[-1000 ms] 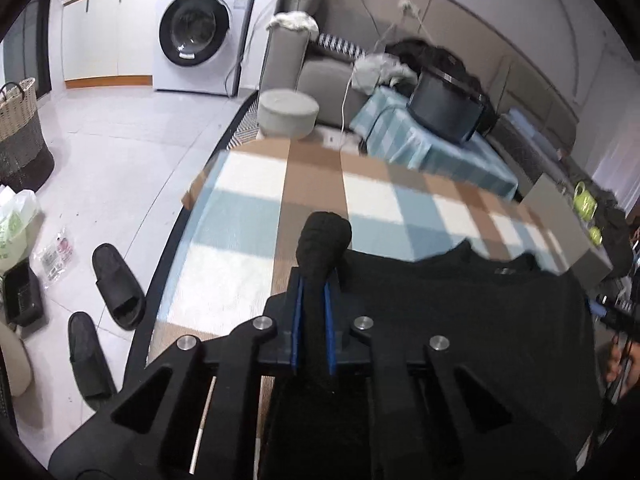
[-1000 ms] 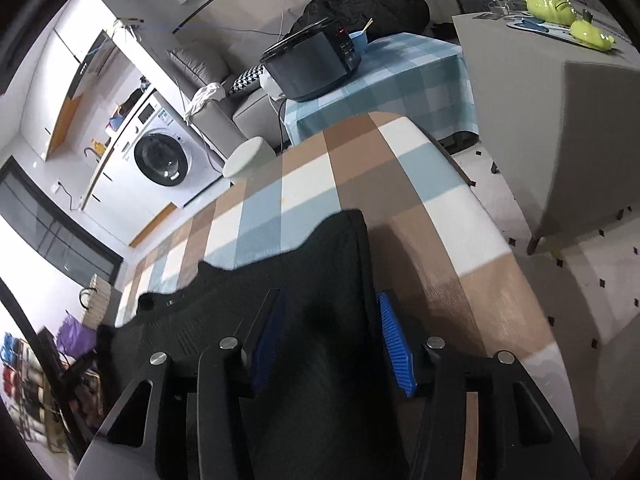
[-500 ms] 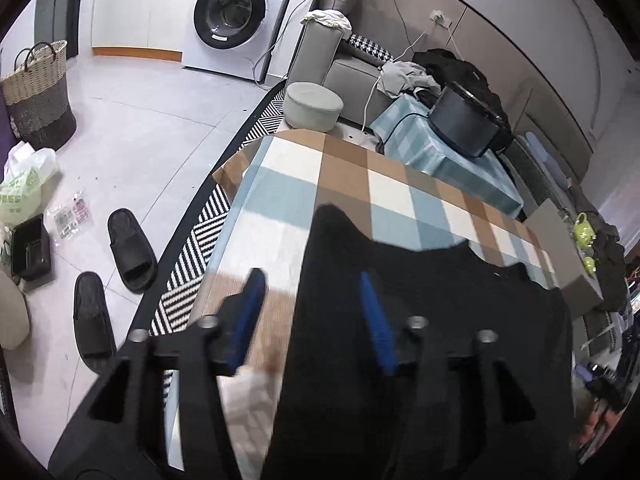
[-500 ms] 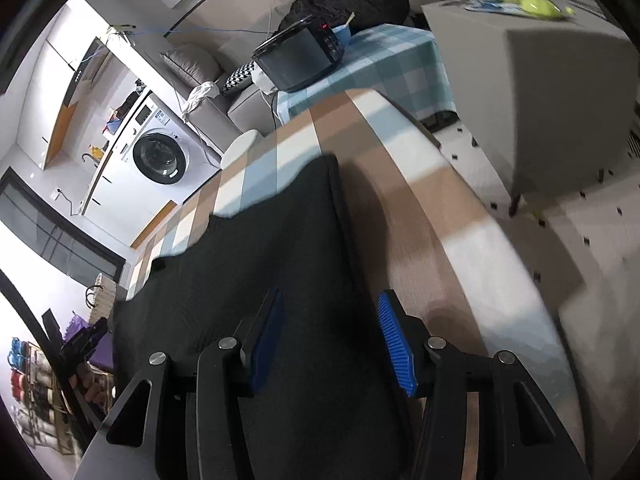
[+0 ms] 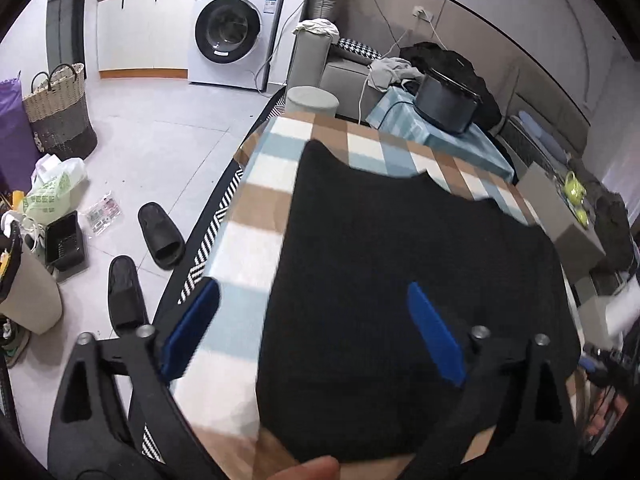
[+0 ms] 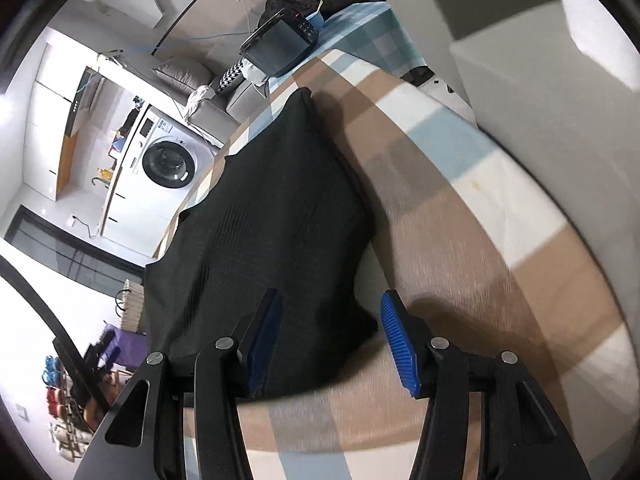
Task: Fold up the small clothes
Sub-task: 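Open both grippers and raise them above the folded sweater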
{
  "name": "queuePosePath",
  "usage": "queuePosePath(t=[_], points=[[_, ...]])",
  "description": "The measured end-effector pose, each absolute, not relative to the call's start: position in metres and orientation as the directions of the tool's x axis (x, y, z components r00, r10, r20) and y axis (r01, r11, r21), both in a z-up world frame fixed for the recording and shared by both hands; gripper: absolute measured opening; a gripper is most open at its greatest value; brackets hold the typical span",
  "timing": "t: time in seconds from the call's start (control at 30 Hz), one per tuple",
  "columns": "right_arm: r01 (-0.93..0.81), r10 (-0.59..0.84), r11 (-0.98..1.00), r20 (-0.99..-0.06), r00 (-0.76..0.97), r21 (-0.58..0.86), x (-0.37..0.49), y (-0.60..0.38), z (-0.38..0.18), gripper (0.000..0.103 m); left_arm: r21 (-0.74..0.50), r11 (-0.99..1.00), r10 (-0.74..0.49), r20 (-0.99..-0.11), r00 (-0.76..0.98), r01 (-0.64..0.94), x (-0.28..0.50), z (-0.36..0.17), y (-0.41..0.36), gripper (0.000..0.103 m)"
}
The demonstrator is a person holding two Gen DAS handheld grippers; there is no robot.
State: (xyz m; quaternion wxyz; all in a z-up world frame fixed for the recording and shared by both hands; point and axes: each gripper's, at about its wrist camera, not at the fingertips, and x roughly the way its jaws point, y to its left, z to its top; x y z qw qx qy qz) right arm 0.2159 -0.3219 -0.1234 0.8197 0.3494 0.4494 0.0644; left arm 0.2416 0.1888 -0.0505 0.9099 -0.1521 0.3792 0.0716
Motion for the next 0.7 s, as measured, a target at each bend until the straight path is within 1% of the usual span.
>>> queuePosePath(t=[0.13, 0.17, 0.2, 0.27, 0.3, 0.33, 0.4, 0.43, 0.53, 0.57, 0.6, 0.67, 0.7], points=[[0.186, 0.422, 0.753, -0.68, 0.6, 0.632, 0.224, -0.315, -0.126, 0.052, -0.222, 0.943, 0.006, -0.734, 0.68, -0.248, 0.213, -0.056, 0.172, 0.102], [0.175, 0.407, 0.763, -0.674, 0.616, 0.622, 0.225, -0.312, -0.125, 0.047, -0.221, 0.941, 0.011, -0.737, 0.675, -0.256, 0.205, -0.058, 0.169, 0.102], [0.165, 0.401, 0.771, -0.67, 0.625, 0.615, 0.227, -0.31, -0.124, 0.025, -0.22, 0.941, 0.013, -0.739, 0.674, -0.259, 0.196, -0.06, 0.165, 0.102], [0.116, 0.415, 0.772, -0.634, 0.652, 0.625, 0.226, -0.305, -0.114, 0.009, -0.22, 0.94, 0.011, -0.742, 0.671, -0.259, 0.185, -0.064, 0.162, 0.102], [0.066, 0.436, 0.76, -0.583, 0.686, 0.646, 0.219, -0.305, -0.105, 0.006, -0.218, 0.941, 0.012, -0.744, 0.668, -0.26, 0.179, -0.065, 0.162, 0.102], [0.042, 0.439, 0.76, -0.56, 0.703, 0.648, 0.214, -0.306, -0.1, 0.005, -0.216, 0.94, 0.017, -0.744, 0.668, -0.265, 0.171, -0.066, 0.161, 0.102], [0.047, 0.409, 0.778, -0.562, 0.719, 0.626, 0.204, -0.31, -0.093, 0.005, -0.225, 0.935, 0.017, -0.744, 0.668, -0.274, 0.158, -0.07, 0.159, 0.102], [0.056, 0.408, 0.781, -0.576, 0.708, 0.623, 0.202, -0.312, -0.095, 0.005, -0.238, 0.933, 0.002, -0.747, 0.664, -0.271, 0.153, -0.073, 0.159, 0.102], [0.129, 0.369, 0.811, -0.67, 0.644, 0.57, 0.208, -0.314, -0.112, 0.005, -0.255, 0.927, -0.02, -0.767, 0.641, -0.276, 0.145, -0.086, 0.159, 0.102], [0.139, 0.366, 0.814, -0.683, 0.632, 0.564, 0.209, -0.314, -0.114, 0.005, -0.257, 0.924, -0.022, -0.775, 0.632, -0.283, 0.142, -0.089, 0.159, 0.102], [0.143, 0.366, 0.812, -0.684, 0.631, 0.566, 0.209, -0.314, -0.113, 0.009, -0.262, 0.922, -0.027, -0.779, 0.627, -0.286, 0.142, -0.092, 0.159, 0.102], [0.132, 0.37, 0.805, -0.663, 0.65, 0.579, 0.206, -0.314, -0.105, 0.011, -0.286, 0.912, -0.041, -0.776, 0.629, -0.294, 0.135, -0.094, 0.159, 0.102], [0.124, 0.368, 0.804, -0.65, 0.665, 0.581, 0.204, -0.314, -0.101, 0.015, -0.297, 0.908, -0.047, -0.774, 0.632, -0.296, 0.134, -0.095, 0.159, 0.102]])
